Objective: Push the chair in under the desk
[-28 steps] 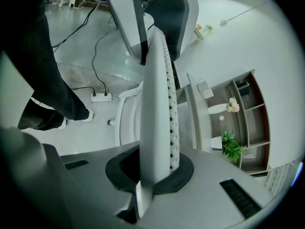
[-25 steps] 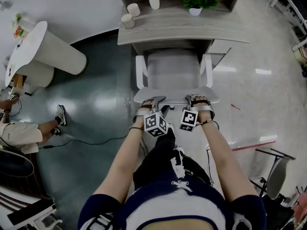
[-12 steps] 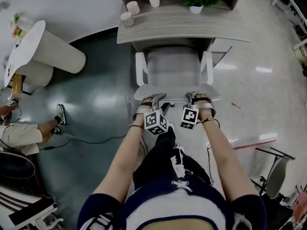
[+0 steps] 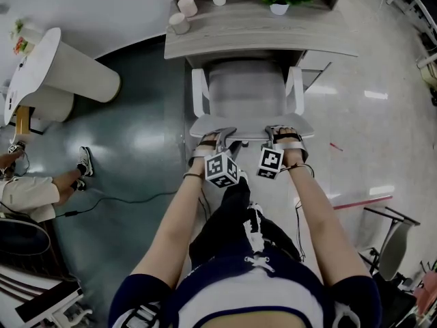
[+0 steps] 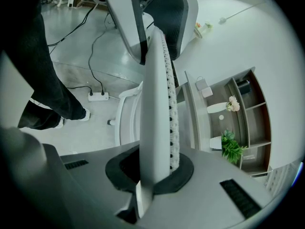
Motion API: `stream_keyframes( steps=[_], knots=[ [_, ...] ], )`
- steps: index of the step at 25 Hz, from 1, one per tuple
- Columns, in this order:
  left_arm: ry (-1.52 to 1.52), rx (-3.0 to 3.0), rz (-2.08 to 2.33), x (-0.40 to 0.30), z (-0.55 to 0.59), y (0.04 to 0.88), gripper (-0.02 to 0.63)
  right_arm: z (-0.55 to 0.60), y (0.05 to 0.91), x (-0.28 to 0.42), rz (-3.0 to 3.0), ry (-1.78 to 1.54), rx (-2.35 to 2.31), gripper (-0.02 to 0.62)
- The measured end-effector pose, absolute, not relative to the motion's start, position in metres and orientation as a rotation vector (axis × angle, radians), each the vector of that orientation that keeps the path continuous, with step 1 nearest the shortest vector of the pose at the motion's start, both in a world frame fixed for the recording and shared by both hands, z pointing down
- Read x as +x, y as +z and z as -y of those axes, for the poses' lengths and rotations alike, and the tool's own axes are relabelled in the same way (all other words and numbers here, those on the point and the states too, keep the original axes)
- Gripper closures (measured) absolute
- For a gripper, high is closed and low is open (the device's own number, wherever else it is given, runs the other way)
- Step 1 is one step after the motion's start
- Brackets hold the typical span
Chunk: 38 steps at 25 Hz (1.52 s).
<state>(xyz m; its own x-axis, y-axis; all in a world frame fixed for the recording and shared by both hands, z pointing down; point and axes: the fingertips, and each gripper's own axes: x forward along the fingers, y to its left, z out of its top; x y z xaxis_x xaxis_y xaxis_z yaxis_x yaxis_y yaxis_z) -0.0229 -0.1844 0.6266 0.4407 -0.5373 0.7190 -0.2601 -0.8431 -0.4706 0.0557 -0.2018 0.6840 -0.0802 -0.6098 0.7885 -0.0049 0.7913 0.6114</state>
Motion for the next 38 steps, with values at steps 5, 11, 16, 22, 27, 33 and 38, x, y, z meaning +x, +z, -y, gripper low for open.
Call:
stream_keyframes(
  steps=[5,11,16,22,27,33,38],
  knots=[
    [-1.35,-2.41,-0.684,-0.023,0.192,0.626,0.426,0.209,0.683,0.056,1.585,-0.537,0.506,0.583],
    [-1.345,-2.41,-0.686,-0.023,0.199,0.626,0.426,0.218,0.684,0.056,1.585,-0.544,0.51,0.583],
    [-1.342,-2.415,-0.688,-0.023,0.206,0.625,0.426,0.224,0.683,0.055,1.582,-0.547,0.513,0.583],
    [-1.334,-2.413,-0.693,-0.023,0.21,0.625,0.426,0.23,0.683,0.056,1.581,-0.554,0.517,0.583],
    [-1.324,-2.417,-0.689,-0.023,0.213,0.624,0.427,0.233,0.683,0.055,1.579,-0.566,0.52,0.583],
    [-1.315,-2.411,-0.688,-0.022,0.216,0.622,0.426,0.237,0.682,0.057,1.581,-0.566,0.522,0.583],
    [-1.313,-2.41,-0.684,-0.021,0.221,0.622,0.427,0.242,0.682,0.057,1.58,-0.556,0.523,0.583]
  ],
)
